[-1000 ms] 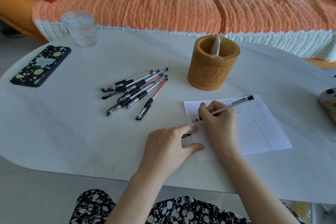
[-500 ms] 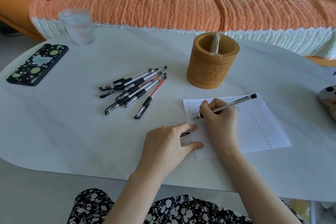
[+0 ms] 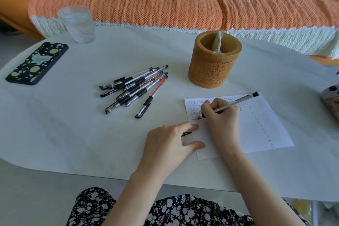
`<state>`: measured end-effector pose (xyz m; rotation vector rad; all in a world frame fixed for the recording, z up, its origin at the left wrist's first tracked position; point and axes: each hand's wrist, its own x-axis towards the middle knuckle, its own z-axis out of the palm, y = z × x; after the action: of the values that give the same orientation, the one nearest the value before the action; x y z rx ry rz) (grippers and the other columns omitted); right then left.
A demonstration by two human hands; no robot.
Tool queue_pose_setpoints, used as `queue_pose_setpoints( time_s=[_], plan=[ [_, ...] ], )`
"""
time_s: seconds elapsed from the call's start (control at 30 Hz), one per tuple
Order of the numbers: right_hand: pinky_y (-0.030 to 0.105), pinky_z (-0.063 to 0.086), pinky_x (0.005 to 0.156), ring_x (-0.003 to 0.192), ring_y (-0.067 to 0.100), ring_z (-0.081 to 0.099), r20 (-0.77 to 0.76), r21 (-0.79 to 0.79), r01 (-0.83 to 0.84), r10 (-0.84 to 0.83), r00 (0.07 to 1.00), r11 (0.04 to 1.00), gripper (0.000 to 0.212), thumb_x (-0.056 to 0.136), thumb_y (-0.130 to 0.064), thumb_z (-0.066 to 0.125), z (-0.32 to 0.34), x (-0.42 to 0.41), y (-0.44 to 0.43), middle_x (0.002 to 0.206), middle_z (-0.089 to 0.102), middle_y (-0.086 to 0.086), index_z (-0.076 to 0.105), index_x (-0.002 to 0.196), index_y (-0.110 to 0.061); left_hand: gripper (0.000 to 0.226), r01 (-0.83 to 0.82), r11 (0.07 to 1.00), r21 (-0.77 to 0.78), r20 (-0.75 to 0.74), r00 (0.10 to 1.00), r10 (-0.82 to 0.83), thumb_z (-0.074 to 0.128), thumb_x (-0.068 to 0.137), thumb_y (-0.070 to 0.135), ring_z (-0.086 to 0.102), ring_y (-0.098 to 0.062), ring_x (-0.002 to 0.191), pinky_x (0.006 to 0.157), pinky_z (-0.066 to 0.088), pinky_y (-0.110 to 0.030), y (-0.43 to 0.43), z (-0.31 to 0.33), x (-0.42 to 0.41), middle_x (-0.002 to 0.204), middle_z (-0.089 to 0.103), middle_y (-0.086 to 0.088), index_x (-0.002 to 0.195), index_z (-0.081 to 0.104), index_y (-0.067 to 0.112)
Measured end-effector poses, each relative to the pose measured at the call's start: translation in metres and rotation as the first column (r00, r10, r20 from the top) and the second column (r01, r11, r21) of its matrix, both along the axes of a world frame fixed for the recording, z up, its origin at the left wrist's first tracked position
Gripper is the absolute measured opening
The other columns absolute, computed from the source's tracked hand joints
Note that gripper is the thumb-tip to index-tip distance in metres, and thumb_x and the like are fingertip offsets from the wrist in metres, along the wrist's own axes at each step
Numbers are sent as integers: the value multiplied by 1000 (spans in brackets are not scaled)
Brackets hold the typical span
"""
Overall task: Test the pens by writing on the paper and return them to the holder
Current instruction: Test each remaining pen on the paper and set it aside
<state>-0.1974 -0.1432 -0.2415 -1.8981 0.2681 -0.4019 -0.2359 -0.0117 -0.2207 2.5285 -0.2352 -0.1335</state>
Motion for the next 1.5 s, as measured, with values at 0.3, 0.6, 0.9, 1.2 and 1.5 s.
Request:
queue_pose_setpoints(
  time_s=[0.3,0.6,0.9,1.2,1.5],
  plan=[
    [28,25,50,54,14,30,10,-16,7,-7,1000,1000,35,81,-7,58,0,0,1,54,35,10,36,55,0,47,-5,1000,10,15,1000,5,65,72,62,58,-11,81,62,29,-18,0,1,-1,84,54,22,115,60,45],
    [24,26,49,50,11,30,6,-27,-9,9,1000,1000,39,82,-9,59,-1,0,1,48,36,3,37,51,-8,46,-4,1000,7,18,1000,4,64,72,62,53,-9,73,60,26,-18,1,-1,-1,79,48,25,114,60,44],
    [23,24,48,52,11,27,-4,-14,-10,10,1000,1000,42,79,-6,58,-1,0,1,49,30,1,31,50,-15,46,-12,1000,-9,20,1000,13,66,71,61,57,-9,80,61,27,-17,0,2,-2,84,58,18,114,61,44],
    [27,25,50,53,14,28,-11,-29,-16,16,1000,999,38,81,-8,59,1,0,2,51,32,6,35,51,-10,45,-5,1000,-2,18,1000,5,65,72,61,53,-10,81,55,27,-16,0,0,-1,78,45,28,113,60,45],
    [24,21,47,51,9,24,-8,-16,2,-2,1000,1000,41,78,-4,57,0,0,1,46,25,-7,29,51,-16,46,-6,1000,-4,38,999,7,64,71,63,47,-13,66,52,28,-8,0,-2,-2,74,50,23,113,60,45]
  ],
)
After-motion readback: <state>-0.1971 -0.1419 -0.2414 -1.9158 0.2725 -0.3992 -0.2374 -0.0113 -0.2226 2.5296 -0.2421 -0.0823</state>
